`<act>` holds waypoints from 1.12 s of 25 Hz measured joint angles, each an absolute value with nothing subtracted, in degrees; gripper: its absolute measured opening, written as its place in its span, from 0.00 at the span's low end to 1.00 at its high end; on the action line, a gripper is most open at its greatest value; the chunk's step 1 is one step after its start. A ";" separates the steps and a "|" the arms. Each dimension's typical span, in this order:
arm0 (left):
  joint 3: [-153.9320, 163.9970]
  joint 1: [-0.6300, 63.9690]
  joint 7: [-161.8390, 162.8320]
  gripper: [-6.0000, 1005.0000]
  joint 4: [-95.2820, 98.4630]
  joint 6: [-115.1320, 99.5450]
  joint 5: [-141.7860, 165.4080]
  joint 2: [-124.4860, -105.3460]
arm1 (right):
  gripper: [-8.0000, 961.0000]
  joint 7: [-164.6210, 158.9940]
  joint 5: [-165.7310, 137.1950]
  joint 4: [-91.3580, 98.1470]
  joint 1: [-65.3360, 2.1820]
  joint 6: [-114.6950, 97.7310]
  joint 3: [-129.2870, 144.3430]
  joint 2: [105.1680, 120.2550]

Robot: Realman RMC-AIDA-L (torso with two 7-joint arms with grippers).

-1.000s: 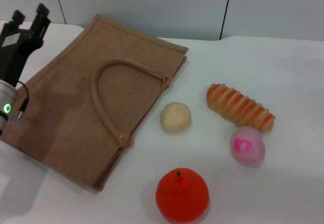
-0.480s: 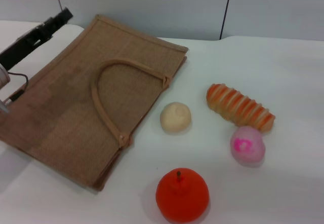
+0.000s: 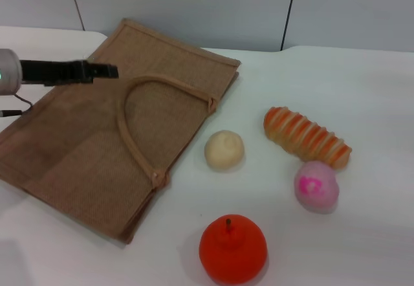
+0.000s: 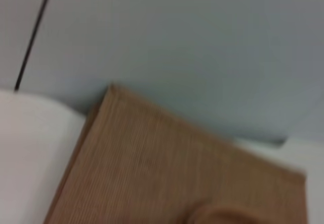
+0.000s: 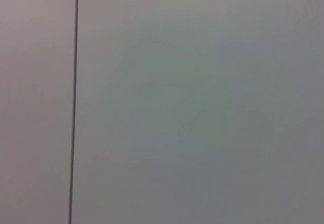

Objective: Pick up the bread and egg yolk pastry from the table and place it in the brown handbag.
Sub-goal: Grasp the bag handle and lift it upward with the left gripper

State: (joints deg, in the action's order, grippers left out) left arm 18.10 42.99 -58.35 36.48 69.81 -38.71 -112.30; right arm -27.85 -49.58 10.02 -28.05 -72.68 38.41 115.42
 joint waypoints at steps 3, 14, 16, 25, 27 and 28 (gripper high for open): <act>18.10 45.55 -55.63 0.71 36.43 69.75 -30.68 -112.05 | 0.77 -27.86 -49.57 10.02 -28.12 -72.68 38.41 115.41; 24.02 48.71 -55.28 0.59 35.94 64.01 -24.53 -113.71 | 0.77 -27.86 -49.56 10.02 -28.13 -72.69 38.20 115.40; 25.44 48.88 -55.14 0.59 35.57 62.92 -24.51 -114.03 | 0.77 -27.86 -49.53 10.02 -28.13 -72.69 38.15 115.40; 30.84 49.91 -55.24 0.58 32.55 56.31 -24.23 -115.40 | 0.77 -27.86 -49.53 10.02 -28.61 -72.69 38.29 115.44; 31.74 49.92 -55.29 0.57 32.41 55.14 -24.16 -115.62 | 0.77 -27.86 -49.54 10.02 -28.64 -72.69 38.32 115.47; 32.12 49.92 -55.29 0.57 32.29 54.73 -24.15 -115.68 | 0.77 -27.86 -49.54 10.02 -28.64 -72.69 38.35 115.48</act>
State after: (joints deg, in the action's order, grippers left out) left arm 32.12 49.92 -55.29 32.29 54.73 -24.15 -115.68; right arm -27.86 -49.54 10.02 -28.64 -72.69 38.35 115.48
